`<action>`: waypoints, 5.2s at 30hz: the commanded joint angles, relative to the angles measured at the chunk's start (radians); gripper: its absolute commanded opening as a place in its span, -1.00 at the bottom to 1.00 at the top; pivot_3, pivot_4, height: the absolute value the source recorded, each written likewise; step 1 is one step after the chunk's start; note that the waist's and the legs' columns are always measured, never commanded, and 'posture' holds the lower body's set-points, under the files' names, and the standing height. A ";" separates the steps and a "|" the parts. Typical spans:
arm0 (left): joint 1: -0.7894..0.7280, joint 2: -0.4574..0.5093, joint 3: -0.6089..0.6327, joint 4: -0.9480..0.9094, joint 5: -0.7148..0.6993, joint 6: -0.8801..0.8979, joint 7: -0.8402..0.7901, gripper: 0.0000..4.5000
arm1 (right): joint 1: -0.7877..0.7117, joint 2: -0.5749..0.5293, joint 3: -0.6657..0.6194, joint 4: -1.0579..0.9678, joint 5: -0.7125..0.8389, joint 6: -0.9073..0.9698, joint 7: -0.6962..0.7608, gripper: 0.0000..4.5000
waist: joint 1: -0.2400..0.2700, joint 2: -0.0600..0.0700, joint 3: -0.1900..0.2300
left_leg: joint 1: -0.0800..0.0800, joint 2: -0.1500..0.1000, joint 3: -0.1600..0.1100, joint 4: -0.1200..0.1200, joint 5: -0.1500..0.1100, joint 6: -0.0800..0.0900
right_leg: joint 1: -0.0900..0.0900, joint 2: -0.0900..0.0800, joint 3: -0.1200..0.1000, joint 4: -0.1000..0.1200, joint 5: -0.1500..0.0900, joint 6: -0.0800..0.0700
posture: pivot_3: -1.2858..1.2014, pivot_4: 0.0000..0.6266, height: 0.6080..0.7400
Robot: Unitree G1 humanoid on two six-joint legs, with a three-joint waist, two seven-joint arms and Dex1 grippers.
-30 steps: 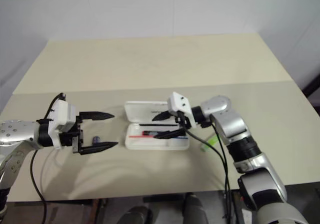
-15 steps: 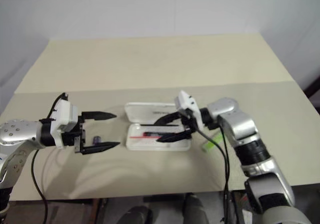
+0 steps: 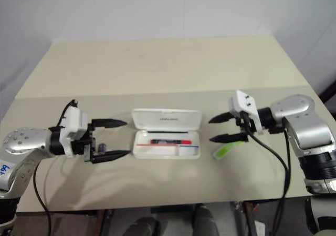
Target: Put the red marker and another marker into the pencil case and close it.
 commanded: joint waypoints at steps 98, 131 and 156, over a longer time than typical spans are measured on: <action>0.025 0.036 0.005 -0.012 0.051 -0.051 -0.075 1.00 | -0.067 0.023 0.124 -0.257 0.047 0.129 -0.039 -0.51 | 0.002 0.000 0.000 | 0.005 0.016 0.004 0.003 -0.009 -0.003 | 0.007 0.014 -0.001 -0.008 0.001 -0.005 | 0.03 -0.52 1.00; 0.119 0.100 0.132 -0.036 0.035 -0.030 -0.060 1.00 | -0.131 0.381 0.299 -0.201 -0.110 0.194 -0.218 -0.51 | -0.004 0.000 0.000 | 0.001 0.016 0.004 0.003 -0.009 -0.003 | -0.002 0.014 -0.001 -0.004 0.001 -0.006 | 0.03 -0.52 1.00; 0.105 0.102 0.137 -0.029 0.043 -0.035 -0.050 1.00 | -0.104 0.368 0.347 -0.179 -0.163 0.209 -0.213 -0.05 | -0.005 0.000 0.000 | 0.001 0.016 0.005 0.003 -0.009 -0.003 | -0.002 0.014 -0.001 -0.004 0.001 -0.006 | 0.03 -0.52 1.00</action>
